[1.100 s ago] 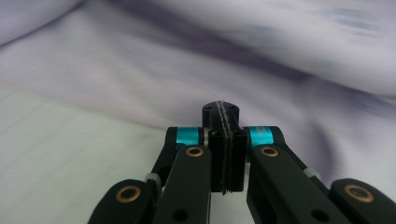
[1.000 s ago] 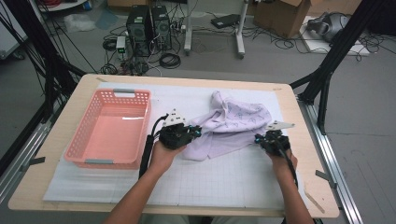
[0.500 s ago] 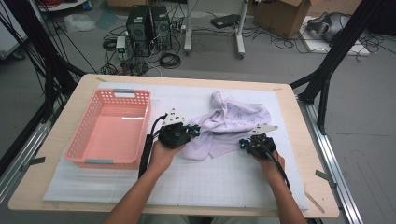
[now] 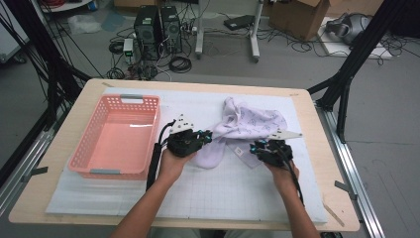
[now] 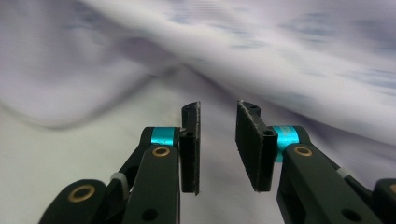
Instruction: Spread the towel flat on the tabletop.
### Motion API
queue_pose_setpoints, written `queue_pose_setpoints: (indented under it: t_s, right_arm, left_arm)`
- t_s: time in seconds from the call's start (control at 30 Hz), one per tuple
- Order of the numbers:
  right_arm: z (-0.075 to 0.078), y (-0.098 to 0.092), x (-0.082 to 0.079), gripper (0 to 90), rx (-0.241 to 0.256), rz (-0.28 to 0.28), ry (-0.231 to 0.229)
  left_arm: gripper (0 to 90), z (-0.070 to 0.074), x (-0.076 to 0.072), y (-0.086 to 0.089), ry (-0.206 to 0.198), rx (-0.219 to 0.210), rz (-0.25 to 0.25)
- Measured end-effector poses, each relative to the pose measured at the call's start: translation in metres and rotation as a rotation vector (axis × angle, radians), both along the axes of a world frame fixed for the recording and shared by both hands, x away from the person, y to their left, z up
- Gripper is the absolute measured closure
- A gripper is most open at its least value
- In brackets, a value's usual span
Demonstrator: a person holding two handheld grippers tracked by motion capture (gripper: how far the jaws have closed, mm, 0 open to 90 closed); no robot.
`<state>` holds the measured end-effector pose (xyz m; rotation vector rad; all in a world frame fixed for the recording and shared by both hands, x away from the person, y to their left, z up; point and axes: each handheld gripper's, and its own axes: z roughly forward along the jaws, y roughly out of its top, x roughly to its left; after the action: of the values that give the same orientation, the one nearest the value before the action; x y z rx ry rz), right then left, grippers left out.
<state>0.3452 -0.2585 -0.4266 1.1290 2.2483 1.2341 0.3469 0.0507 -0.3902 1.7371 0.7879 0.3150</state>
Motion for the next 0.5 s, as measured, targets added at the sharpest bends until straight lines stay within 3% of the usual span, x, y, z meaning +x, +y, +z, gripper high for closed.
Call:
queue_pose_setpoints:
  t_s: [0.17, 0.33, 0.43, 0.5]
  right_arm:
    - [-0.011, 0.037, 0.01, 65.4, 0.083, 0.067, 0.075]
    - [-0.023, 0.062, 0.024, 57.6, 0.071, 0.063, 0.111]
    - [-0.024, 0.07, 0.028, 60.7, 0.061, 0.06, 0.1]
    - [-0.024, 0.076, 0.029, 73.5, 0.03, 0.081, 0.096]
  left_arm:
    - [84.7, -0.002, 0.002, 0.0, 0.003, 0.019, 0.007]
    - [84.6, -0.003, 0.002, 0.002, -0.003, 0.039, 0.022]
    - [84.6, -0.004, 0.004, 0.003, -0.002, 0.044, 0.03]
    - [84.6, -0.005, 0.004, 0.004, -0.001, 0.051, 0.032]
